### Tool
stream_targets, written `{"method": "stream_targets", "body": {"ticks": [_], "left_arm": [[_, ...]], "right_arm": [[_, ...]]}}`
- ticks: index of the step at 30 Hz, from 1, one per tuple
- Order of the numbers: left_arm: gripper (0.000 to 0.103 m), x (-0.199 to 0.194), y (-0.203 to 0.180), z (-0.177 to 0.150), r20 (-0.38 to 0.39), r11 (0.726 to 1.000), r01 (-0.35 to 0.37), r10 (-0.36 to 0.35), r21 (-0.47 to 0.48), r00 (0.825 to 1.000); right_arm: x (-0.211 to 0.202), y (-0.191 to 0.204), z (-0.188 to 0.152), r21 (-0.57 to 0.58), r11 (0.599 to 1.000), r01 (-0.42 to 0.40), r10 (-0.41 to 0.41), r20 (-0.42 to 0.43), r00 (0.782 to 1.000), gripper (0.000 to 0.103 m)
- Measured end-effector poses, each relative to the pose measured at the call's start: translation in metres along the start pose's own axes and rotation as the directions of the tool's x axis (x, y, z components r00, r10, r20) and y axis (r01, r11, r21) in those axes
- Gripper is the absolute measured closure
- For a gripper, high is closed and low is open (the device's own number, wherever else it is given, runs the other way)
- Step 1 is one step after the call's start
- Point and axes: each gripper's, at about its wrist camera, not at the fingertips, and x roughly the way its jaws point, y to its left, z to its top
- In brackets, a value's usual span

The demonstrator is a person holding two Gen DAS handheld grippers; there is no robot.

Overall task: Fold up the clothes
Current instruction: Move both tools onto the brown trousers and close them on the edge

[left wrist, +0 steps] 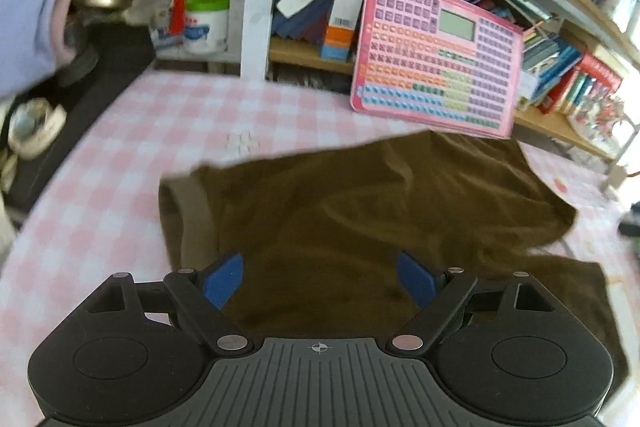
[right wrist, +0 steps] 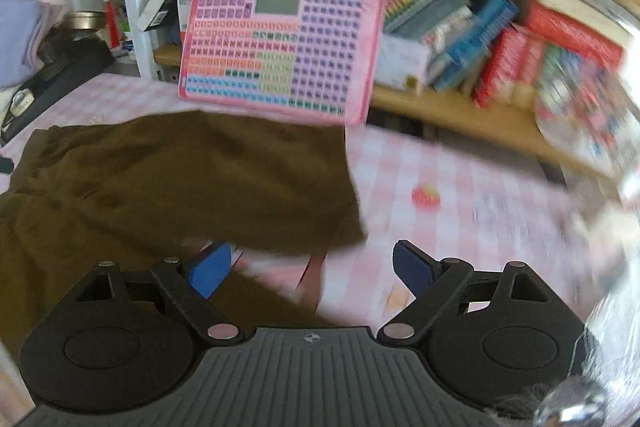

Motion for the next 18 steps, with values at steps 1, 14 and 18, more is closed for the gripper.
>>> {"method": "stream_targets", "body": {"ticks": [1,14,18], "left_arm": [[0.016,0.006,-0.001,0.006,0.001,1.000,-0.010,0.010,0.014,1.000],[0.018,0.076,0.002,0.060,-0.020,0.989,-0.069,0.072,0.132,0.997],[0.025,0.086,0.014,0.068,-0.026,0.985,-0.096,0.100,0.145,0.995]], "right_arm": [[0.010,-0.011,0.010,-0.029,0.999,-0.014,0.014,0.005,1.000,0.015],[0.160,-0.072,0.096,-0.149,0.979,-0.139,0.130,-0.063,0.989,0.019],[0.192,-0.066,0.101,-0.179,0.966,-0.184,0.169,-0.096,0.981,0.029]]}}
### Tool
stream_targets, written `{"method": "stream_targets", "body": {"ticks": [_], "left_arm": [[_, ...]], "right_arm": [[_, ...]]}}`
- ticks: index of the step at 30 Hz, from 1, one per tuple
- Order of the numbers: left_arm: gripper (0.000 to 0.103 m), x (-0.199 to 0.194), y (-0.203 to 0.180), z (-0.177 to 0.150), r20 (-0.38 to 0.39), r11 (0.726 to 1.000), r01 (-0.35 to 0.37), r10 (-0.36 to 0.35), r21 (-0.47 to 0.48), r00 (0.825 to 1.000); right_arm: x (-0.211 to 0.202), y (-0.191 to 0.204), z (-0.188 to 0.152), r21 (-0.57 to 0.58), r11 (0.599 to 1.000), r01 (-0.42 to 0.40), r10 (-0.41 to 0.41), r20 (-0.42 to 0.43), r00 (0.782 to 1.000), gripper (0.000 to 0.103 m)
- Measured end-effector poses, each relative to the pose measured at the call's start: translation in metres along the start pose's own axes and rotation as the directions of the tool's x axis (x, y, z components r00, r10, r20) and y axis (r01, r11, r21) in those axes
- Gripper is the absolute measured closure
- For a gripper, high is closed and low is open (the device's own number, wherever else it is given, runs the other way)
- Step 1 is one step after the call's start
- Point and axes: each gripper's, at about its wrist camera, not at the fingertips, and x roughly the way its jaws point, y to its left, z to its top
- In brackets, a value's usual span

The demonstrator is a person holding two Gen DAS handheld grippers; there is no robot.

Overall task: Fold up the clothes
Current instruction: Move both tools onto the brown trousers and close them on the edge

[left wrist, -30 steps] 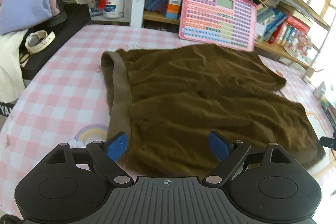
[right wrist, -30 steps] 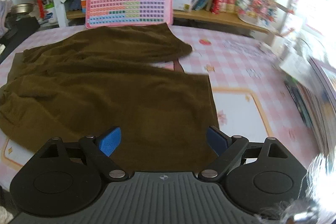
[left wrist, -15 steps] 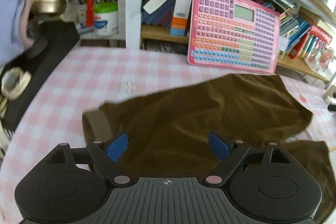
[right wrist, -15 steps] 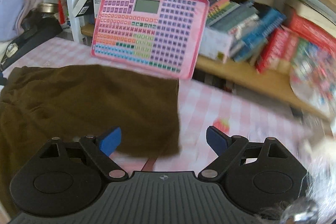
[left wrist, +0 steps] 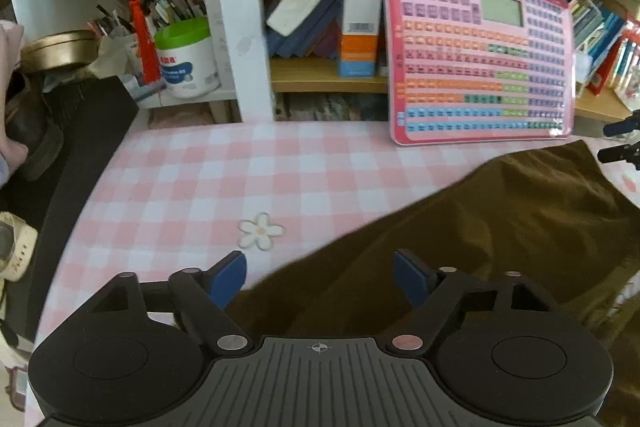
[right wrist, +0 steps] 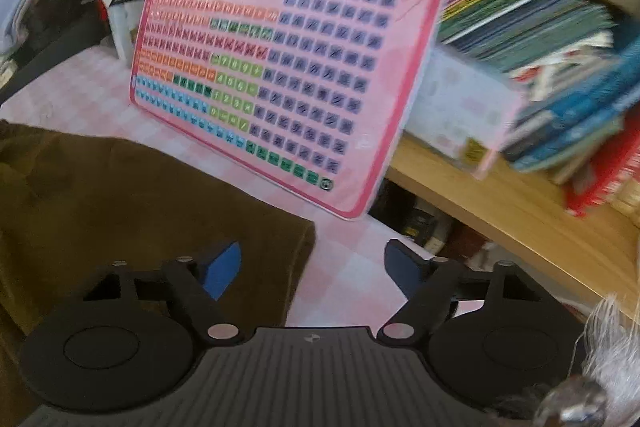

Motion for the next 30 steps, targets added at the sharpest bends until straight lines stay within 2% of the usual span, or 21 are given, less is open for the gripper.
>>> {"method": "stream_targets", "body": {"ticks": [4,11,13,16,21,22,24,25,26,28,30], "left_arm": [[0.037,0.012,0.011,0.002,-0.043,0.999,-0.028,0.030,0.028,0.999],[0.037,0.038,0.020,0.001,-0.134,0.992,-0.026,0.042,0.121,0.990],[0.033,0.045,0.025,-0.001,-0.142,0.993,-0.021,0.037,0.116,0.989],[0.032,0.049,0.031,-0.001,-0.136,0.997,0.000,0.011,0.082,0.991],[0.032,0.050,0.033,-0.002,-0.127,0.998,0.016,-0.007,0.066,0.992],[0.036,0.050,0.034,-0.003,-0.127,0.998,0.026,-0.019,0.054,0.992],[0.055,0.049,0.037,-0.004,-0.125,0.997,0.066,-0.062,0.030,0.990],[0.072,0.048,0.037,-0.004,-0.124,0.996,0.091,-0.088,0.023,0.988],[0.097,0.047,0.035,-0.004,-0.130,0.993,0.115,-0.109,0.036,0.985],[0.100,0.043,0.029,-0.005,-0.130,0.989,0.128,-0.119,0.068,0.984],[0.101,0.031,0.024,-0.004,-0.081,0.987,0.120,-0.111,0.106,0.990]], "right_arm": [[0.031,0.002,0.004,-0.029,0.999,-0.024,0.023,-0.035,0.999,0.038],[0.049,0.002,0.005,-0.064,0.995,-0.073,0.072,-0.023,0.997,0.043],[0.050,0.001,0.004,-0.054,0.995,-0.090,0.089,-0.019,0.996,0.046],[0.050,-0.001,0.004,-0.033,0.993,-0.111,0.111,-0.023,0.994,0.051],[0.045,-0.003,0.006,0.000,0.992,-0.129,0.129,-0.047,0.991,0.074],[0.044,-0.005,0.005,0.015,0.991,-0.132,0.132,-0.052,0.990,0.082],[0.042,-0.007,0.004,0.063,0.990,-0.127,0.131,-0.055,0.990,0.093],[0.041,-0.008,0.003,0.089,0.989,-0.121,0.126,-0.055,0.991,0.093],[0.038,-0.007,0.003,0.112,0.989,-0.101,0.107,-0.051,0.993,0.094],[0.029,-0.005,0.003,0.150,0.987,-0.059,0.064,-0.030,0.997,0.095],[0.012,0.000,0.007,0.160,0.987,-0.016,0.013,0.017,1.000,0.095]]}}
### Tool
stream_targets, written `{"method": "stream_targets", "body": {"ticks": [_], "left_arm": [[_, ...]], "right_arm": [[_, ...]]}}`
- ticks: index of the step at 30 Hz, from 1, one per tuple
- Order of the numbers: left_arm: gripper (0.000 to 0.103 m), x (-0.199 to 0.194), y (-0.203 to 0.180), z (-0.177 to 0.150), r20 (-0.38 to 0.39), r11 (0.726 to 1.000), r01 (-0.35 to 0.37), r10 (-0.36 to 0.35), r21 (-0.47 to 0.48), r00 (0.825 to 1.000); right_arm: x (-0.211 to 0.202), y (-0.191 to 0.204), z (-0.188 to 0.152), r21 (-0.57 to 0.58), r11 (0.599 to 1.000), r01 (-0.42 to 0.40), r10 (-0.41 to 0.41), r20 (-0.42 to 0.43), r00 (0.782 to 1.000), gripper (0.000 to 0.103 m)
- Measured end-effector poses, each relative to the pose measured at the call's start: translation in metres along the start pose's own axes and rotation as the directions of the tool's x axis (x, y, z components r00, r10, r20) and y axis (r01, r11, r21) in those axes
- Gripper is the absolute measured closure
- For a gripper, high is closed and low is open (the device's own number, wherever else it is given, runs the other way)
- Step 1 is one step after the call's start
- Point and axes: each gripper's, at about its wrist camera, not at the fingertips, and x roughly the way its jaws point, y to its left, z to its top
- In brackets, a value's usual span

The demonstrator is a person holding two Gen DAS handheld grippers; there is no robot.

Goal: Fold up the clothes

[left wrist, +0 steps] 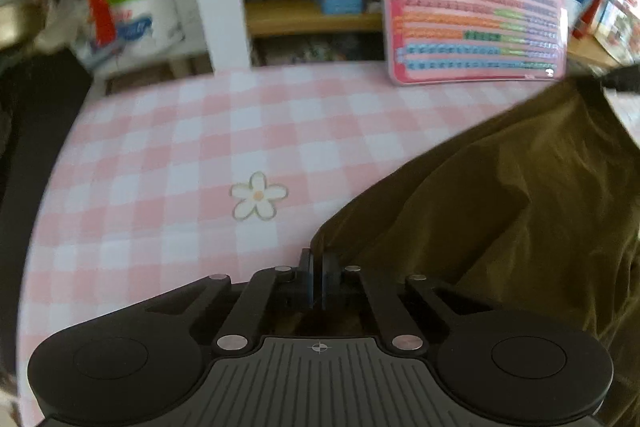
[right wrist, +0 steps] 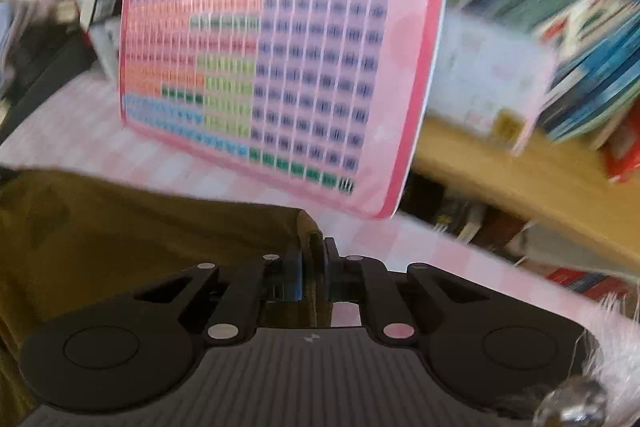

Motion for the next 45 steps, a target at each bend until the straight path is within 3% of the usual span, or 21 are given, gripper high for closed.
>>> {"method": "stream_targets", "body": {"ticks": [3,7,10,15,18,21,25,26,28,29,30,31,32,33,35,37,38,39,41,43,45], "left_arm": [[0.101,-0.033,0.000,0.005,0.154,0.999,0.004,0.004,-0.050,0.988],[0.101,-0.048,-0.012,0.001,0.179,1.000,0.013,-0.018,0.027,0.984],[0.101,-0.071,-0.016,-0.003,0.240,0.999,0.035,-0.043,0.039,0.970],[0.101,-0.118,-0.027,-0.023,0.343,0.994,0.082,-0.104,0.077,0.934],[0.101,-0.144,-0.037,-0.049,0.374,0.988,0.106,-0.142,0.113,0.916],[0.101,-0.156,-0.046,-0.083,0.357,0.979,0.153,-0.192,0.135,0.914],[0.094,-0.154,-0.050,-0.124,0.276,0.968,0.230,-0.248,0.097,0.929],[0.093,-0.151,-0.050,-0.132,0.240,0.965,0.250,-0.262,0.082,0.935],[0.088,-0.151,-0.050,-0.147,0.199,0.964,0.260,-0.265,0.051,0.944],[0.083,-0.153,-0.050,-0.154,0.187,0.966,0.255,-0.258,0.036,0.948],[0.078,-0.155,-0.049,-0.161,0.175,0.968,0.251,-0.251,0.021,0.952],[0.065,-0.157,-0.047,-0.168,0.170,0.967,0.254,-0.250,-0.006,0.953],[0.055,-0.161,-0.040,-0.174,0.184,0.956,0.283,-0.266,-0.072,0.946],[0.052,-0.164,-0.033,-0.179,0.199,0.940,0.312,-0.282,-0.137,0.938],[0.049,-0.171,-0.020,-0.191,0.233,0.892,0.366,-0.309,-0.264,0.922],[0.048,-0.176,-0.006,-0.203,0.271,0.816,0.424,-0.338,-0.392,0.901],[0.047,-0.171,0.002,-0.208,0.298,0.732,0.478,-0.375,-0.486,0.878],[0.046,-0.163,0.008,-0.215,0.331,0.627,0.523,-0.406,-0.577,0.852],[0.045,-0.147,0.013,-0.222,0.381,0.452,0.557,-0.425,-0.696,0.821],[0.045,-0.130,0.013,-0.225,0.416,0.322,0.562,-0.423,-0.762,0.805],[0.045,-0.113,0.010,-0.223,0.437,0.214,0.559,-0.430,-0.801,0.790]], "right_arm": [[-0.038,0.009,0.007,0.031,0.997,0.065,-0.069,0.135,0.988,0.095],[-0.059,0.023,-0.005,-0.022,0.992,0.126,-0.124,0.099,0.987,0.095],[-0.094,0.031,-0.022,0.033,0.987,0.157,-0.161,0.171,0.972,0.095],[-0.169,0.056,-0.059,0.133,0.975,0.178,-0.212,0.318,0.924,0.095],[-0.210,0.074,-0.101,0.185,0.965,0.184,-0.238,0.336,0.911,0.095],[-0.235,0.094,-0.147,0.232,0.953,0.192,-0.257,0.295,0.920,0.095],[-0.243,0.123,-0.214,0.290,0.926,0.243,-0.296,0.157,0.942,0.091],[-0.242,0.130,-0.227,0.305,0.914,0.267,-0.314,0.117,0.942,0.086],[-0.239,0.145,-0.252,0.337,0.886,0.318,-0.352,0.042,0.935,0.066],[-0.239,0.152,-0.261,0.361,0.870,0.337,-0.367,0.017,0.930,0.060],[-0.242,0.159,-0.270,0.388,0.854,0.345,-0.373,-0.004,0.928,0.059],[-0.246,0.164,-0.274,0.418,0.841,0.343,-0.373,-0.011,0.928,0.059],[-0.251,0.170,-0.279,0.449,0.826,0.340,-0.372,-0.018,0.928,0.054],[-0.255,0.175,-0.284,0.478,0.811,0.337,-0.371,-0.025,0.928,0.048],[-0.264,0.183,-0.293,0.570,0.769,0.290,-0.338,-0.022,0.941,0.045],[-0.269,0.188,-0.299,0.674,0.710,0.204,-0.285,0.010,0.958,0.042],[-0.271,0.190,-0.301,0.721,0.674,0.160,-0.260,0.029,0.965,0.040],[-0.269,0.189,-0.303,0.777,0.619,0.116,-0.241,0.048,0.969,0.040],[-0.266,0.187,-0.307,0.869,0.493,0.027,-0.210,0.089,0.974,0.040],[-0.258,0.182,-0.312,0.943,0.330,-0.054,-0.193,0.123,0.973,0.040],[-0.250,0.174,-0.312,0.973,0.202,-0.111,-0.189,0.150,0.970,0.040]]}}
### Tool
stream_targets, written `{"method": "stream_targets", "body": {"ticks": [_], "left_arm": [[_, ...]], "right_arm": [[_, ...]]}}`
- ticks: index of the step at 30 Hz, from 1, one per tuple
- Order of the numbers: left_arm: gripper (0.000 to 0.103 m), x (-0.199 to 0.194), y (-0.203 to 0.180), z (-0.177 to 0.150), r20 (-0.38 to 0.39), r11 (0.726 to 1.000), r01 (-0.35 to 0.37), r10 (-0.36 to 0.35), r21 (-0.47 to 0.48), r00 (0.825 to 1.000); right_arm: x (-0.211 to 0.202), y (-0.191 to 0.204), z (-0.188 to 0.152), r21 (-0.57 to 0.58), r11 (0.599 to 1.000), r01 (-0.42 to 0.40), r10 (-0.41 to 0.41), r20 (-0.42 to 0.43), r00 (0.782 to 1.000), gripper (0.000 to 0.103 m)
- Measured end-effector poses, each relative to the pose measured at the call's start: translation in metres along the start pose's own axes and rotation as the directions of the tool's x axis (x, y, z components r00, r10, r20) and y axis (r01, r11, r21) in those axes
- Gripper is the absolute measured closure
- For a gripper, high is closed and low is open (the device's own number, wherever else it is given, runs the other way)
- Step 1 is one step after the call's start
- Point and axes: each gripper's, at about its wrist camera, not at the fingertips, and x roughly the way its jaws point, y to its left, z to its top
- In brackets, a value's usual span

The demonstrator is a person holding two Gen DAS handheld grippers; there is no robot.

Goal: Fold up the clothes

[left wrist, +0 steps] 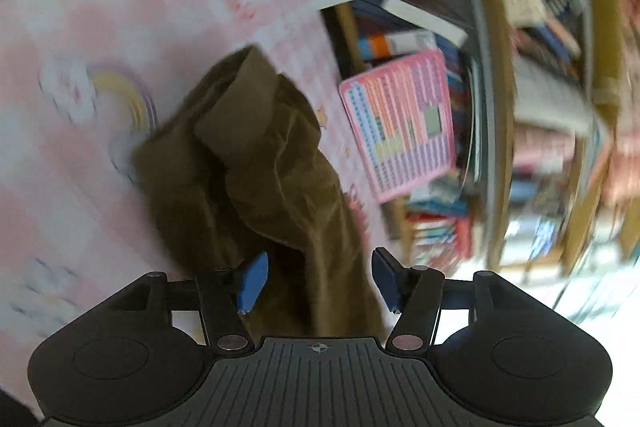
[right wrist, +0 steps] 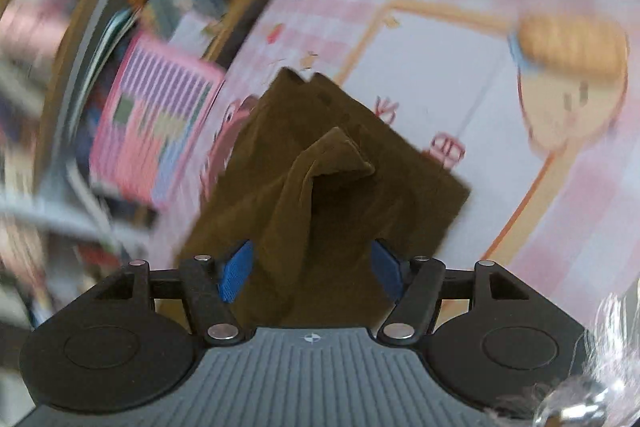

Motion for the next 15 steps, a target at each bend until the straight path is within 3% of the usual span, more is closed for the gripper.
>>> {"method": "stream_targets", "body": {"ticks": [3,5,6,7,8,9,11,13,15], "left_arm": [[0.045,0.022,0.004,0.003,0.002,0.996,-0.029,0.029,-0.084,1.000],[0.052,0.034,0.005,0.007,0.027,0.991,-0.058,0.061,-0.119,0.998],[0.061,0.037,0.002,0.011,0.044,0.991,-0.072,0.077,-0.115,0.996],[0.093,0.040,-0.001,0.015,0.061,0.990,-0.086,0.093,-0.111,0.994],[0.100,0.043,-0.006,0.018,0.077,0.990,-0.099,0.107,-0.099,0.991],[0.100,0.045,-0.018,0.023,0.085,0.993,-0.104,0.108,-0.053,0.990],[0.101,0.046,-0.047,0.032,0.104,0.996,-0.068,0.062,0.056,0.993],[0.101,0.038,-0.080,0.037,0.121,0.989,0.014,-0.032,0.147,0.992],[0.101,0.022,-0.103,0.036,0.115,0.973,0.103,-0.129,0.209,0.985]], "right_arm": [[0.014,-0.002,0.008,0.121,0.992,-0.018,0.017,0.012,1.000,0.044],[0.024,-0.001,0.015,0.156,0.988,-0.007,0.004,0.020,1.000,0.050],[0.029,-0.001,0.019,0.170,0.985,0.003,-0.007,0.024,1.000,0.064],[0.035,-0.001,0.025,0.189,0.982,0.007,-0.012,0.023,1.000,0.072],[0.039,-0.001,0.030,0.204,0.979,0.012,-0.017,0.022,1.000,0.090],[0.045,0.002,0.037,0.208,0.978,0.009,-0.012,0.016,1.000,0.099],[0.047,0.024,0.053,0.130,0.991,-0.033,0.028,0.039,0.999,0.100],[0.040,0.056,0.068,0.006,0.995,-0.098,0.098,0.087,0.991,0.100],[0.011,0.088,0.075,-0.115,0.970,-0.214,0.230,0.150,0.962,0.100]]}}
